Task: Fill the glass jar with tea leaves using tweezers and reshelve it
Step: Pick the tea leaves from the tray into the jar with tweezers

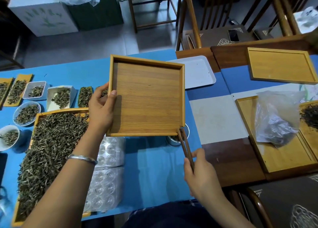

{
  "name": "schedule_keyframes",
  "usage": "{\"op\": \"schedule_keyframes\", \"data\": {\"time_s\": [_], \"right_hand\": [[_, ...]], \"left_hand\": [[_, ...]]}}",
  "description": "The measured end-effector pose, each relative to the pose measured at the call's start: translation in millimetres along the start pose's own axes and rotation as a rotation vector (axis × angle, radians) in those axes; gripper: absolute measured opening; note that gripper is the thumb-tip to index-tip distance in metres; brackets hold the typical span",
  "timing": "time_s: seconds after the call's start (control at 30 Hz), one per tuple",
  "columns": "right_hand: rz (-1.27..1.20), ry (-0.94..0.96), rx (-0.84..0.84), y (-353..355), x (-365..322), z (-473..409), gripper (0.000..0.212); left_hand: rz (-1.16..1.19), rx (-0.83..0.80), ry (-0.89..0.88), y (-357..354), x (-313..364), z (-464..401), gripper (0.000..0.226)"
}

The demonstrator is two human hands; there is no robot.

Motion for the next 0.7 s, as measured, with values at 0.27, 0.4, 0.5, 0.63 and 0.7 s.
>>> {"op": "schedule_keyframes", "data": {"time_s": [0.27,0.4,0.5,0.63,0.7], "right_hand": [[-0.017,0.147,0.051,35,4,-2,0.014],[-0.1,0.159,0.167,46,6,-29,0.011],[-0.155,0.11,0.277,49,9,-67,0.014],[-0.208,0.08,0.314,47,8,-111,0.036],[-0.372,0.042,0.283,45,6,-123,0.04]], "left_hand": [[-0.008,-0.016,0.021,0,1,-1,0.034],[-0.01,-0.018,0.038,1,-2,0,0.03],[0.001,-0.014,0.059,2,-3,2,0.03],[0.029,-0.005,0.119,1,-6,7,0.032],[0.041,0.015,0.142,0,-7,11,0.033]]}}
Point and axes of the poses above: each hand's wrist, its own z-axis away from the middle knuckle, its own y-axis out of the back of the hand, x = y × z, the point moved 2 cm from there along -z, towards the middle knuckle, and after that the axes turned 14 degrees about y, right-handed, at the moved point
